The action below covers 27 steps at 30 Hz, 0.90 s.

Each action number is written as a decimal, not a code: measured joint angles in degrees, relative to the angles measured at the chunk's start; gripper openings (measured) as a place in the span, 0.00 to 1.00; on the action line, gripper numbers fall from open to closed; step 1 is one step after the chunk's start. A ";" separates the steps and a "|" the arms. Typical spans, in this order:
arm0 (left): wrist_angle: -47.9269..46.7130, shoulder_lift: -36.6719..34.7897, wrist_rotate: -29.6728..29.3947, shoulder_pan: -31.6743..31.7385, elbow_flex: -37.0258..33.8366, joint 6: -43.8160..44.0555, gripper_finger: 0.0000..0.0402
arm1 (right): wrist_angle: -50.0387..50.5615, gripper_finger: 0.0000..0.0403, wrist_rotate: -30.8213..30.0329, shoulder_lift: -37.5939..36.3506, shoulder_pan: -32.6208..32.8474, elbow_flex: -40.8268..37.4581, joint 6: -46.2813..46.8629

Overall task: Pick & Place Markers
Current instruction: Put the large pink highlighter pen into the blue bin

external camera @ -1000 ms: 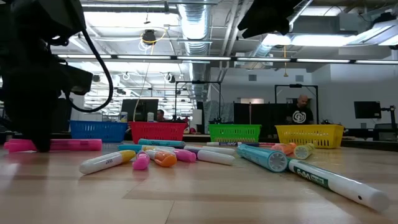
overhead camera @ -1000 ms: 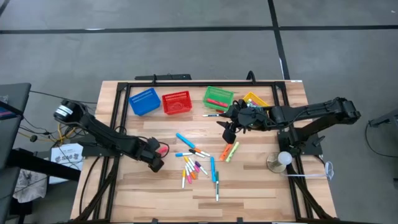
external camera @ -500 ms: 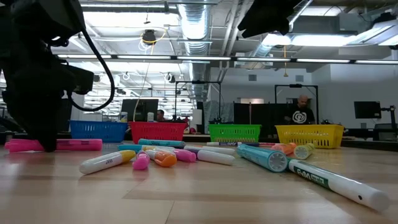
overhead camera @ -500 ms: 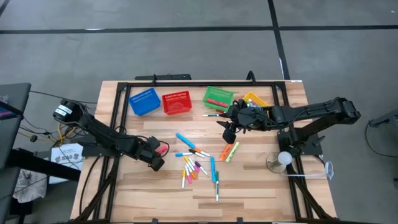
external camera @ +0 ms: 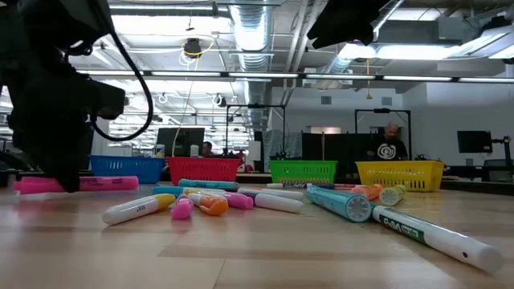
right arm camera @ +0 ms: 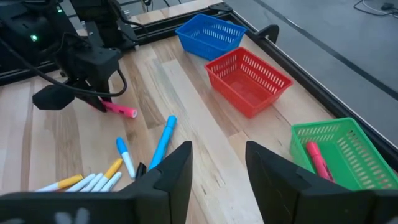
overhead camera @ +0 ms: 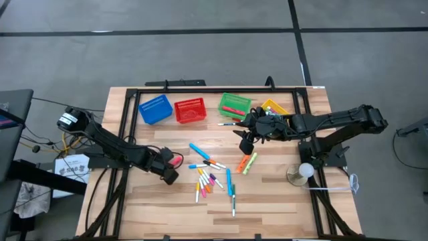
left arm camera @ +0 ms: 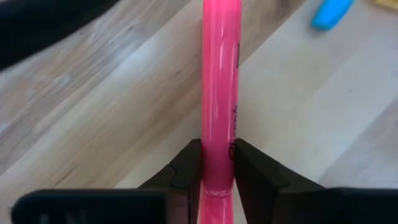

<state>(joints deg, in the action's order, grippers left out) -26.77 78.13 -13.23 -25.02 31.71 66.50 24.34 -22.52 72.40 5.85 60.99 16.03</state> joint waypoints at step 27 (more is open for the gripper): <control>-18.36 -38.90 -12.23 37.05 7.29 -36.98 0.19 | 0.02 0.33 0.06 0.00 0.13 0.00 0.46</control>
<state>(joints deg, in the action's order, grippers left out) -45.13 39.23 -25.46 12.04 39.00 29.52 24.36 -22.46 72.40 5.98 60.99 16.49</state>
